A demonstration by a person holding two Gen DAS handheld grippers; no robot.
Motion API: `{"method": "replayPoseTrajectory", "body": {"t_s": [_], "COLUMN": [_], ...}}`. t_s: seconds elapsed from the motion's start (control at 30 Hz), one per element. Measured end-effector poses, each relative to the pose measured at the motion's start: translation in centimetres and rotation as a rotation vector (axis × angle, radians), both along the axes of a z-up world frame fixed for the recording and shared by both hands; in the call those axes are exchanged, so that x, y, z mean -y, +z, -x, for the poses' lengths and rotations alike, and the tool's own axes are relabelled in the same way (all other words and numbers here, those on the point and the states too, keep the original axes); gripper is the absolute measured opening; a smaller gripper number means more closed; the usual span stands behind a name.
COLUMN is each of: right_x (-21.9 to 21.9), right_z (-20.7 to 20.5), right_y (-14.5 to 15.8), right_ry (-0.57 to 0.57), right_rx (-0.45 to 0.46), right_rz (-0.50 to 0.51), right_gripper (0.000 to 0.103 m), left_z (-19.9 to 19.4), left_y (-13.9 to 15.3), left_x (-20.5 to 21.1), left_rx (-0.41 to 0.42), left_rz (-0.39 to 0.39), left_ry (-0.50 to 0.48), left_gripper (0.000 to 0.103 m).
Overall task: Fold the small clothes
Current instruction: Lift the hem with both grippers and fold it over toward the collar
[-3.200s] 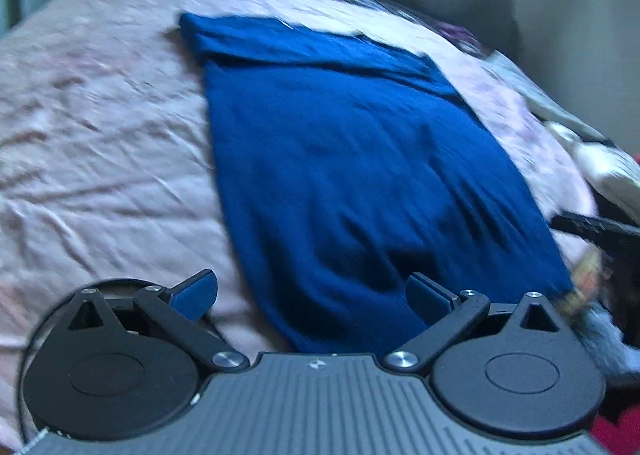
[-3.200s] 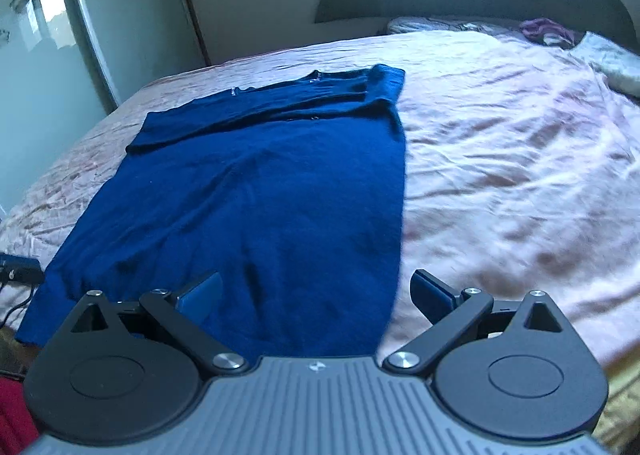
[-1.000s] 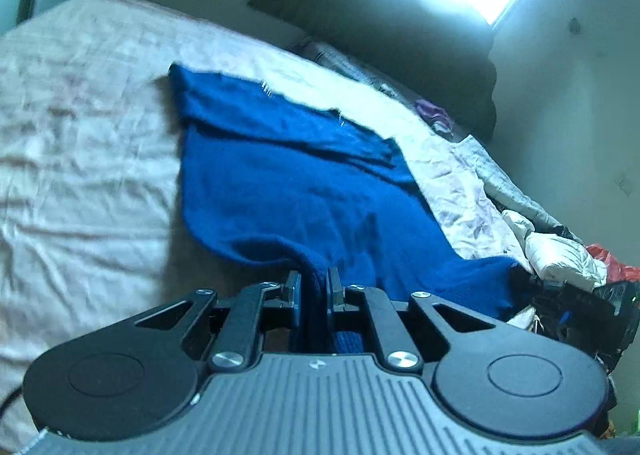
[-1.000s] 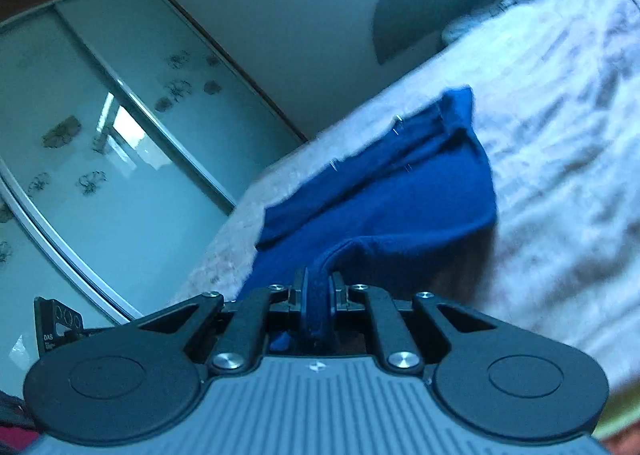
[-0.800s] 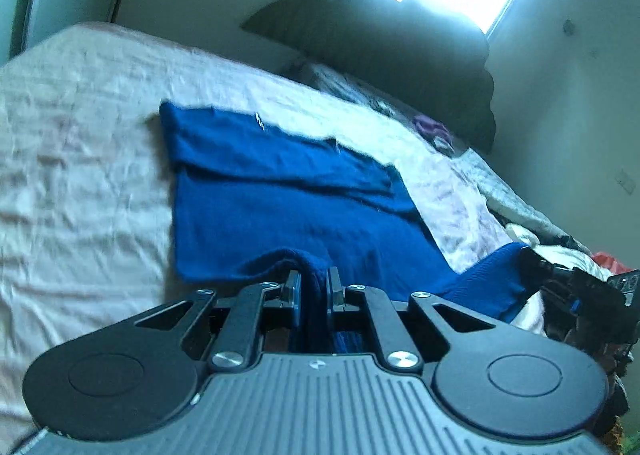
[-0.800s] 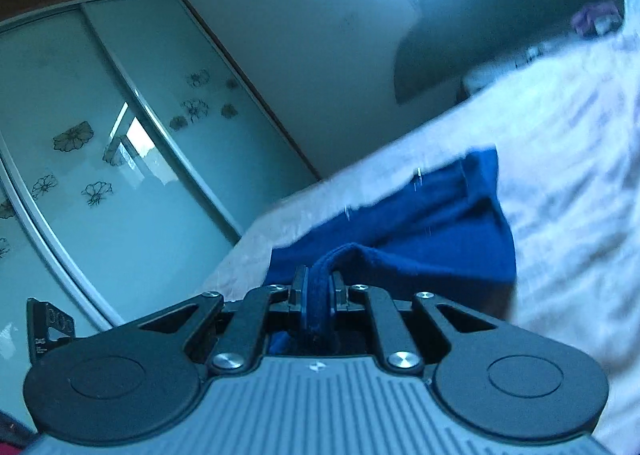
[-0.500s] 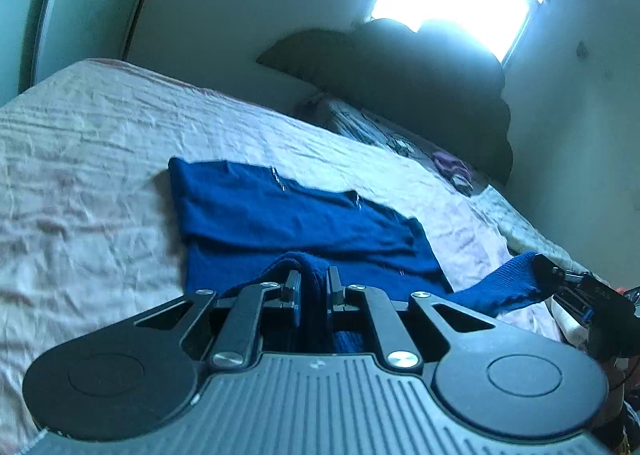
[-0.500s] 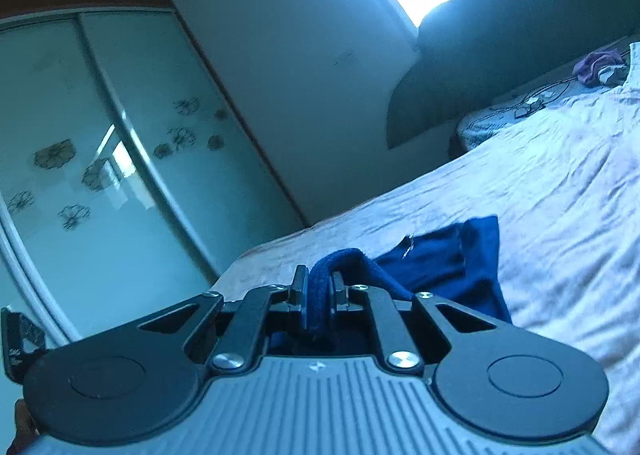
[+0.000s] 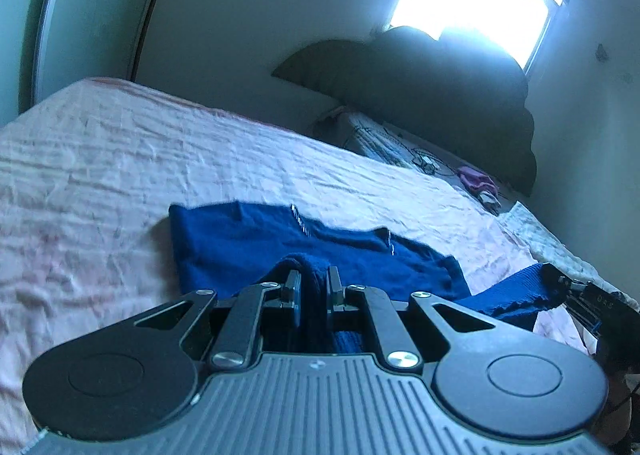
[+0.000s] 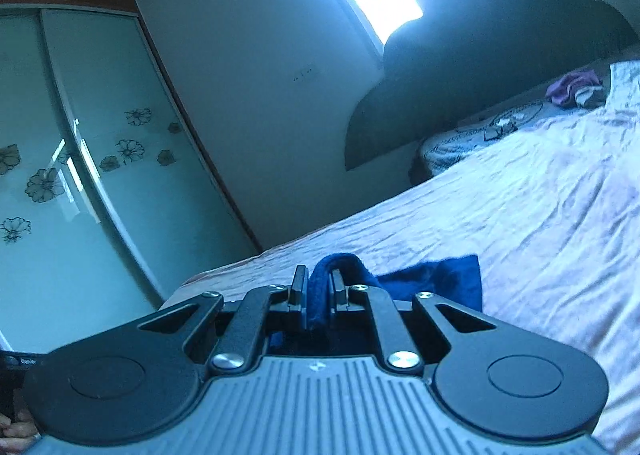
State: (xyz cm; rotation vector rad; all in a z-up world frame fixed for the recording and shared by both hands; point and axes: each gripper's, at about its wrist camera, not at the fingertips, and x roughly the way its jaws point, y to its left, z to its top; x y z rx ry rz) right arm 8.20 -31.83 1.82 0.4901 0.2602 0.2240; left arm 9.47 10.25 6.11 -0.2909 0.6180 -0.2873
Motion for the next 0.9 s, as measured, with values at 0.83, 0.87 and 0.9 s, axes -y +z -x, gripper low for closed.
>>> {"method": "replayPoseTrajectory", "body": {"t_s": [0.83, 0.87, 0.9], "right_x": [1.3, 1.6, 1.9], "right_z": [-10.2, -10.1, -9.9], "right_y": [-5.7, -6.4, -7.1], "right_ry": [0.021, 0.031, 0.046], "right_rx": [-0.251, -0.277, -0.289], "right_rz": [-0.094, -0.131, -0.175], "right_gripper": [0.044, 0.071, 0.078], "left_z": [-12.8, -12.8, -12.9], "left_y": [-5.5, -5.9, -6.3], "left_x": [0.9, 0.7, 0.4], "left_rx": [-0.150, -0.166, -0.183], "left_rz": [-0.091, -0.075, -0.054], "left_ry": [0.055, 0.045, 0.040], "left_gripper": [0.014, 0.019, 0.019]}}
